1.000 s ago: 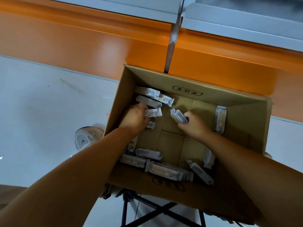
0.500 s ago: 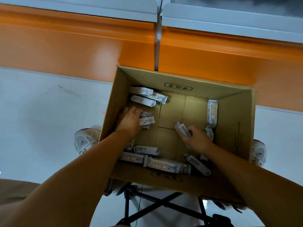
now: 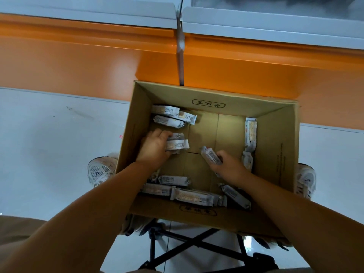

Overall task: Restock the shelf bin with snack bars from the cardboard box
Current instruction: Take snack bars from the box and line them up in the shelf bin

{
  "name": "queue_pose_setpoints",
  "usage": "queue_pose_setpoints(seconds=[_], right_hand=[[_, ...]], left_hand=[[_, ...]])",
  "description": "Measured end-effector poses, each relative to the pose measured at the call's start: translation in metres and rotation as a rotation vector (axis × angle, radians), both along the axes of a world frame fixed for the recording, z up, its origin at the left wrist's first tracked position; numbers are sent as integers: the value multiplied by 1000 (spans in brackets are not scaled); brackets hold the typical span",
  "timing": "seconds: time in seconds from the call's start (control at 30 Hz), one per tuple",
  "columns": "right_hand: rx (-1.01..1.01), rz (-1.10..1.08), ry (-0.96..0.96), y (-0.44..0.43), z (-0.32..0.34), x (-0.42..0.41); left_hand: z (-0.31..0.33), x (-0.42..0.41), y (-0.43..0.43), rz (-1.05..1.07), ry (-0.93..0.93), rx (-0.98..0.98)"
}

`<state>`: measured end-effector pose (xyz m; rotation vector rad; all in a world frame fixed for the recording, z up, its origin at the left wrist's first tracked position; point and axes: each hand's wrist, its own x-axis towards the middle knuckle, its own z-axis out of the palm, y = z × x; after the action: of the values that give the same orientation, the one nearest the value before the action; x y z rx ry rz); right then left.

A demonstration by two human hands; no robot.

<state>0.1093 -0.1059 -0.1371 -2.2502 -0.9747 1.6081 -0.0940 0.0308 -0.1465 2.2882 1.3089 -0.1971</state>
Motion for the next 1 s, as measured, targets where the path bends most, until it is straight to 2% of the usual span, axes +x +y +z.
queue_pose_setpoints(seconds=[0.13, 0.27, 0.5, 0.83, 1.0], right_hand=[[64, -16, -10, 7, 13, -5], [164, -109, -2, 16, 32, -12], [245, -298, 97, 17, 65, -27], [407, -447, 197, 0, 106, -19], [568, -379, 120, 4, 150, -8]], left_hand=[[16, 20, -8, 56, -44, 19], [35, 42, -17, 301, -275, -217], [69, 53, -32, 466, -495, -489], [120, 57, -34, 306, -643, -720], [163, 68, -22, 394, -800, -800]])
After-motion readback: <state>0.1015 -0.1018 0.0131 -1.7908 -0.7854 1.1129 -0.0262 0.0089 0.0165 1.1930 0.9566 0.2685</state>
